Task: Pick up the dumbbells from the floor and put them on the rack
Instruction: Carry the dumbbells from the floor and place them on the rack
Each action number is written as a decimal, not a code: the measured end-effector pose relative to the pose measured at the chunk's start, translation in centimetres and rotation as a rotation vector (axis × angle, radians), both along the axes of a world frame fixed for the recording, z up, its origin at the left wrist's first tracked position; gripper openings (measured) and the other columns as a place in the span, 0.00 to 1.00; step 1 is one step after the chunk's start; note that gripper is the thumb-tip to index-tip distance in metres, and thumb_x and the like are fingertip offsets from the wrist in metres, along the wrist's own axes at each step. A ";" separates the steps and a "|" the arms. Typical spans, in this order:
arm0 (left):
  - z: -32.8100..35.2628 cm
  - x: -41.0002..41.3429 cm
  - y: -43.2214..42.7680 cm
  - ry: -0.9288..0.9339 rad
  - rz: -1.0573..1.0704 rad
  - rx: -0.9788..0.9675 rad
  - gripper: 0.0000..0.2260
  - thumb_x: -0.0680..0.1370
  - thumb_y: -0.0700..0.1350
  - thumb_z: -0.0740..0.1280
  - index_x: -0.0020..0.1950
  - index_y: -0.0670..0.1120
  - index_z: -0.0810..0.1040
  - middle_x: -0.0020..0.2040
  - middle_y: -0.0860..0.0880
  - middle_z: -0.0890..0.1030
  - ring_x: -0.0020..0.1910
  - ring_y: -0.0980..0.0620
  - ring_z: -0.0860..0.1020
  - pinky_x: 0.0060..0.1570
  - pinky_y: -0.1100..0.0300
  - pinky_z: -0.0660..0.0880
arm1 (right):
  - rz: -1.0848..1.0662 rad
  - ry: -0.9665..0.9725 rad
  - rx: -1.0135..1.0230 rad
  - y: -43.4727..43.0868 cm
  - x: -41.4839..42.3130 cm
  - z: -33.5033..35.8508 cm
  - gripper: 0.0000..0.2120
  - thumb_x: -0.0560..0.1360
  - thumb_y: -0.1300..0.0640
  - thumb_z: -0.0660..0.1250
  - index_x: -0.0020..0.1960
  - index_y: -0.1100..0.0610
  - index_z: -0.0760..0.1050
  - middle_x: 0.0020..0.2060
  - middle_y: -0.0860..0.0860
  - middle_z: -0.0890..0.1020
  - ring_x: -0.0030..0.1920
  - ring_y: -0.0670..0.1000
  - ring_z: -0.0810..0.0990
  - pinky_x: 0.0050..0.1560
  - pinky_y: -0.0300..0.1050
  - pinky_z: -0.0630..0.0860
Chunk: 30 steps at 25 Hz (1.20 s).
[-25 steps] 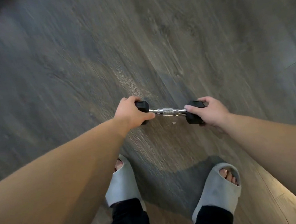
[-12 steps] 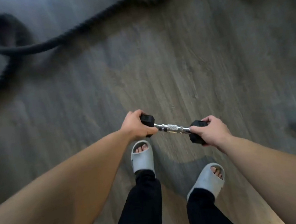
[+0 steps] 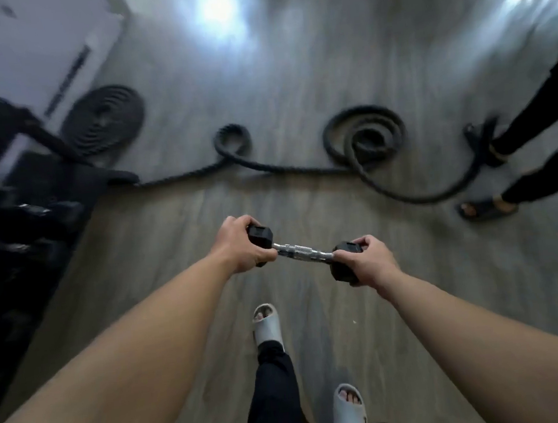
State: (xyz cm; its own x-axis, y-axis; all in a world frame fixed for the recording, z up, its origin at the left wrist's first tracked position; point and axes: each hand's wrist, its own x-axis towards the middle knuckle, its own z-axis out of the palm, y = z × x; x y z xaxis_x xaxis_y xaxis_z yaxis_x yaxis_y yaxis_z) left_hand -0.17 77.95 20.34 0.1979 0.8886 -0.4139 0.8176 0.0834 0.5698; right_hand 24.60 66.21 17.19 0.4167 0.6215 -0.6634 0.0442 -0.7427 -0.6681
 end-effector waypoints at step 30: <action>22.5 -86.5 -34.5 0.126 0.847 0.188 0.38 0.62 0.47 0.86 0.70 0.50 0.78 0.61 0.49 0.79 0.58 0.50 0.78 0.56 0.60 0.74 | 0.480 0.499 -0.057 -17.9 -88.9 13.1 0.29 0.64 0.56 0.79 0.63 0.63 0.79 0.58 0.64 0.84 0.49 0.60 0.87 0.40 0.49 0.82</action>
